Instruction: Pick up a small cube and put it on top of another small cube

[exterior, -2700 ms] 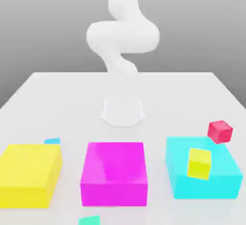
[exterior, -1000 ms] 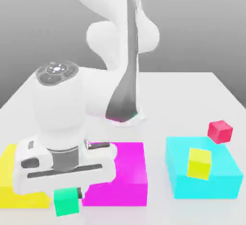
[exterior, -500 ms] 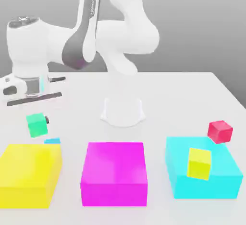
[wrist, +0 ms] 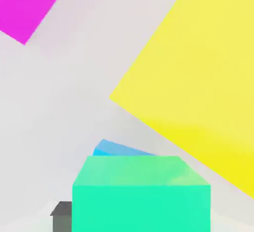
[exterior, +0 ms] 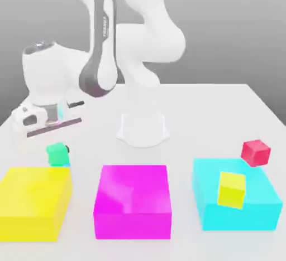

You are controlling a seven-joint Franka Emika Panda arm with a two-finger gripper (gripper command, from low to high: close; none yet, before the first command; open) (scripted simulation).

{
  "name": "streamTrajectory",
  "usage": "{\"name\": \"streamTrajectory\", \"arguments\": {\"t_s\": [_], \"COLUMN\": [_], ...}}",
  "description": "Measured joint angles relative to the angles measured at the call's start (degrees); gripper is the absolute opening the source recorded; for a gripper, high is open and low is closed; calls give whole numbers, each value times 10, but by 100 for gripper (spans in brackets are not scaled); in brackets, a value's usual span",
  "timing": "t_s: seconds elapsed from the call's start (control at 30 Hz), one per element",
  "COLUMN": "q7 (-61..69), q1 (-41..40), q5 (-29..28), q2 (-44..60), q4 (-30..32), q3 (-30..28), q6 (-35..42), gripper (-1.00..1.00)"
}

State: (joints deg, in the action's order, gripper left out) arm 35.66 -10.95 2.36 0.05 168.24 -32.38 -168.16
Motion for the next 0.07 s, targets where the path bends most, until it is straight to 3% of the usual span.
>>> {"name": "streamTrajectory", "arguments": {"t_s": [0.03, 0.07], "q7": [13, 13], "q1": [4, 6], "q5": [20, 20], "q2": [10, 10], "q4": [0, 0], "q3": [5, 5], "q6": [-9, -9], "gripper": [100, 100]}}
